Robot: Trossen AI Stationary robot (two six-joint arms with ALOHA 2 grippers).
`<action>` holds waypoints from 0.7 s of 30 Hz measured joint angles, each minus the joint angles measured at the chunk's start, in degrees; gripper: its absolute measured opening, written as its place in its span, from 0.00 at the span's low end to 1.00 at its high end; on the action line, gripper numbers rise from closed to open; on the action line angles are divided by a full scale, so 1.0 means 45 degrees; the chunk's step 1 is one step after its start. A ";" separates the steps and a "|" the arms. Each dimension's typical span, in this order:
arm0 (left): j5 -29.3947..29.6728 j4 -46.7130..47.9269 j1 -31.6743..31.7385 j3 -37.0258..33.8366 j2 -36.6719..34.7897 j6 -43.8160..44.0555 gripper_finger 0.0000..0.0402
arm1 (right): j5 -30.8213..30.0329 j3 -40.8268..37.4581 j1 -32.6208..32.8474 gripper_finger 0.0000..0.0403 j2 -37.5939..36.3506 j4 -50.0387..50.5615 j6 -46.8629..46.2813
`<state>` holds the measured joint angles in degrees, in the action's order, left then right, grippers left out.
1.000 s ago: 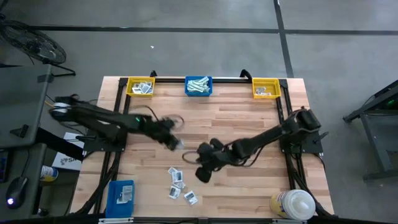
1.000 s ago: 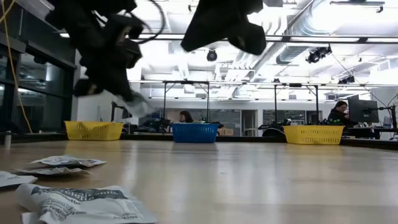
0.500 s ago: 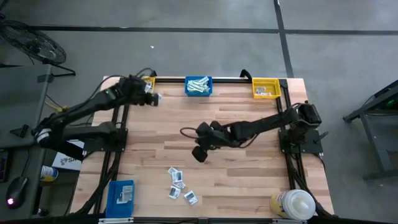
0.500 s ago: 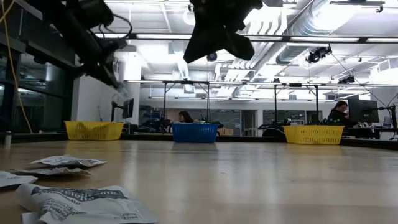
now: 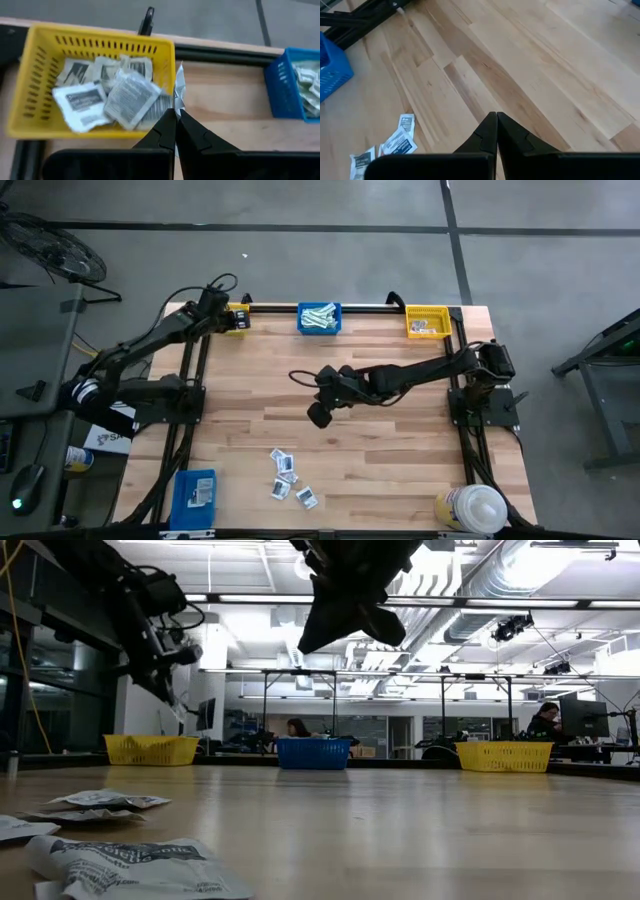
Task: Pick & Place First Aid Supplies
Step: Put the gray towelette pack into the left yellow bin
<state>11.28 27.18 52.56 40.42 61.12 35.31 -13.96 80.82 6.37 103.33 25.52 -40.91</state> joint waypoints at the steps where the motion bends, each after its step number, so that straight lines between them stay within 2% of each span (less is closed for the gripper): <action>1: -0.0057 -0.0210 0.0024 0.0000 0.0180 -0.0037 0.00 | 0.0000 0.0000 -0.0022 0.00 0.0000 0.0050 0.0000; 6: 0.0041 -0.0570 -0.0007 0.0000 0.1293 -0.0137 0.00 | 0.0049 0.0000 -0.0151 0.00 0.0000 0.0086 -0.0039; 10: 0.0812 -0.0918 -0.0002 0.0000 0.1971 -0.0126 0.00 | 0.0053 0.0000 -0.0174 0.00 0.0000 0.0086 -0.0234; 17: 0.2394 -0.0860 0.0008 0.0000 0.2036 -0.0126 0.00 | 0.0033 0.0000 -0.0174 0.00 0.0000 0.0107 -0.0374; 21: 0.1731 -0.0880 0.0453 0.0000 0.2049 -0.0388 0.01 | 0.0044 0.0000 -0.0174 0.00 0.0000 0.0128 -0.0476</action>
<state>19.07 23.22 54.60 40.42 70.34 33.57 -13.76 80.82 5.58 103.33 26.10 -43.05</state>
